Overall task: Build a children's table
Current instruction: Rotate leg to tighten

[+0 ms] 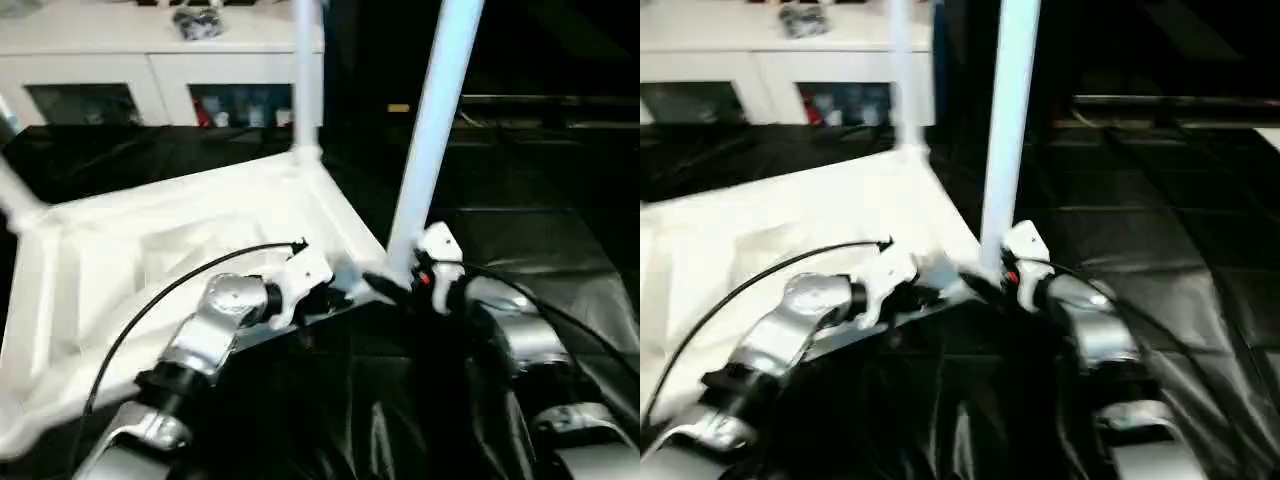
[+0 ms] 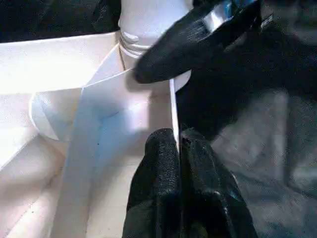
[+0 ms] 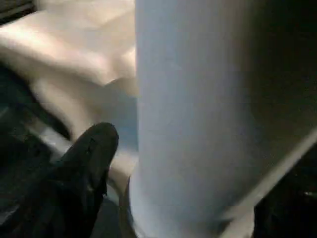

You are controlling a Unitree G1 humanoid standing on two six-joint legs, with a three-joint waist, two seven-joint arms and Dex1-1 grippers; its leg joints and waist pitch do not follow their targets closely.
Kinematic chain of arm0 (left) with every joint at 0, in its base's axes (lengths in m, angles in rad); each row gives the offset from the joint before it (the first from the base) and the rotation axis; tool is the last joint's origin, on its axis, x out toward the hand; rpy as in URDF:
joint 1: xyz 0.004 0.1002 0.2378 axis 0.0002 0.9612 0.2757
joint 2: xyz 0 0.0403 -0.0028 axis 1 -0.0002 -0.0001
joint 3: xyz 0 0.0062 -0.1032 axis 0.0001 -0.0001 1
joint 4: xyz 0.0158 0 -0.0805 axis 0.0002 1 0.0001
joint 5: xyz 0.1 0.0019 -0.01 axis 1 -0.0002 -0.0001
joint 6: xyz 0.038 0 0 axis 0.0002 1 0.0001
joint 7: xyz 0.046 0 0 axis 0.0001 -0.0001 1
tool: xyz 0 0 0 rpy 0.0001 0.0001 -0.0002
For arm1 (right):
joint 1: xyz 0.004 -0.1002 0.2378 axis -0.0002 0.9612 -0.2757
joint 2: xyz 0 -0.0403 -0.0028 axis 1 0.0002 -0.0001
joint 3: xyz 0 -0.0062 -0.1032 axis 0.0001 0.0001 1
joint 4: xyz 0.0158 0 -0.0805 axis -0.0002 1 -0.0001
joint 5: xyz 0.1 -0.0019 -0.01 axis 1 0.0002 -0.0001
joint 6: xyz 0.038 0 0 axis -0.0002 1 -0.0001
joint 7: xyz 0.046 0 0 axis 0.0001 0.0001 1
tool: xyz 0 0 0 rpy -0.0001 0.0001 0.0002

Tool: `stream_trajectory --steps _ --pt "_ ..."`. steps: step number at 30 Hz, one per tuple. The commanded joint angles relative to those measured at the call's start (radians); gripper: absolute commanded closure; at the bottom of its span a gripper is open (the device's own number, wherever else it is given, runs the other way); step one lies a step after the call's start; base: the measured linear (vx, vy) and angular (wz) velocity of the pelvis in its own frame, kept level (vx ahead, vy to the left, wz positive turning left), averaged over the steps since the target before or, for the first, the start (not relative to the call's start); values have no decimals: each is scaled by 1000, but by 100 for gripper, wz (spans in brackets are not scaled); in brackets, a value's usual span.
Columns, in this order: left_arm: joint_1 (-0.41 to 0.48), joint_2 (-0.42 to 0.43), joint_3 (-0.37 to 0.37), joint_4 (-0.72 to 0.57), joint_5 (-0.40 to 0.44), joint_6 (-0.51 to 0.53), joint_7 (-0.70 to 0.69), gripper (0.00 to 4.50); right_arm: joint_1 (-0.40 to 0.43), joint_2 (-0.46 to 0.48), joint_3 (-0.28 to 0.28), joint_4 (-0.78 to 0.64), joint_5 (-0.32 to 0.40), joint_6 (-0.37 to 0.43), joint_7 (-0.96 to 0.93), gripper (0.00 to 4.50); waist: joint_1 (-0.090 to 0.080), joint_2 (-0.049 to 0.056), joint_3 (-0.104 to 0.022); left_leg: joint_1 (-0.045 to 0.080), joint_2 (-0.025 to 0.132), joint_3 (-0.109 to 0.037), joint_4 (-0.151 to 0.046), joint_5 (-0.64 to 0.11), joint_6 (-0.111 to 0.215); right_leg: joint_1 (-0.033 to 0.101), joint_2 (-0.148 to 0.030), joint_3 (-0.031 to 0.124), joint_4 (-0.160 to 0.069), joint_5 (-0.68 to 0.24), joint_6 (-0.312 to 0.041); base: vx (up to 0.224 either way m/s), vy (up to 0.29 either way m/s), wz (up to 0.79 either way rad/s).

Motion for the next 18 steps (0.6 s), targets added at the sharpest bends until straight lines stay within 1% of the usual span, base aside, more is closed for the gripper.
stream_trajectory --steps 1,2,3,4,5,6,7,9,10,11,13,15,16,18 --pt "-5 -22 -1 -48 -60 -51 -25 450 17 19 68 -8 -9 -2 81 65 4 -25 -57 25 65 -33 -61 -170 108 34 -55 28 -69 -114 -248 0 0 0" --pt "8 9 4 -55 -67 -51 -59 450 26 -4 79 -21 -8 0 132 65 3 -26 -56 26 66 -34 -63 -183 100 33 -57 27 -70 -139 -248 0 0 0" --pt "8 9 4 -55 -67 -51 -59 450 26 -4 79 -21 -8 0 132 65 4 -25 -55 26 67 -34 -64 -189 97 32 -57 28 -71 -150 -246 0 0 0" --pt "12 21 5 -61 -72 -47 -71 450 31 -12 84 -33 -1 8 151 65 2 -26 -54 27 67 -34 -66 -200 88 31 -57 28 -73 -170 -241 0 0 0" --pt "15 38 9 -64 -81 -44 -93 450 40 -25 90 -56 16 28 185 65 4 -29 -56 26 67 -35 -65 -197 85 34 -58 28 -70 -171 -238 0 0 0" --pt "15 49 11 -66 -87 -42 -107 450 46 -32 94 -72 29 41 208 65 3 -28 -55 26 67 -35 -67 -197 83 32 -58 28 -71 -172 -238 0 0 0" --pt "14 59 13 -65 -91 -46 -120 450 54 -40 101 -88 38 46 233 65 5 -28 -55 28 68 -35 -67 -196 81 32 -58 28 -72 -168 -237 0 0 0" --pt "12 70 15 -61 -96 -48 -137 450 62 -49 110 -99 42 48 258 65 3 -28 -56 28 68 -34 -66 -190 78 31 -57 27 -69 -142 -246 0 0 0" --pt "9 81 16 -58 -100 -51 -157 450 69 -53 114 -109 45 47 276 65 5 -26 -56 28 67 -34 -65 -185 78 32 -57 27 -67 -131 -249 0 0 0" --pt "7 89 17 -56 -102 -52 -170 450 73 -55 116 -115 47 46 288 81 5 -27 -56 27 67 -33 -65 -182 80 33 -58 27 -68 -125 -249 0 0 0" --pt "5 92 17 -54 -104 -52 -177 450 76 -55 114 -120 53 54 299 81 6 -28 -57 27 67 -34 -64 -178 82 34 -58 26 -65 -111 -255 0 0 0" --pt "-3 96 14 -48 -105 -54 -183 450 77 -52 112 -121 60 60 308 100 7 -29 -57 28 67 -33 -64 -173 81 34 -58 26 -64 -99 -265 0 0 0" --pt "-11 96 13 -43 -107 -54 -181 450 81 -51 116 -126 64 69 317 107 7 -31 -57 27 67 -33 -64 -171 80 35 -59 25 -63 -97 -267 0 0 0" --pt "-13 95 12 -41 -108 -53 -180 450 84 -52 119 -130 65 72 319 116 8 -30 -58 28 68 -33 -64 -167 79 35 -59 25 -62 -91 -269 0 0 0"
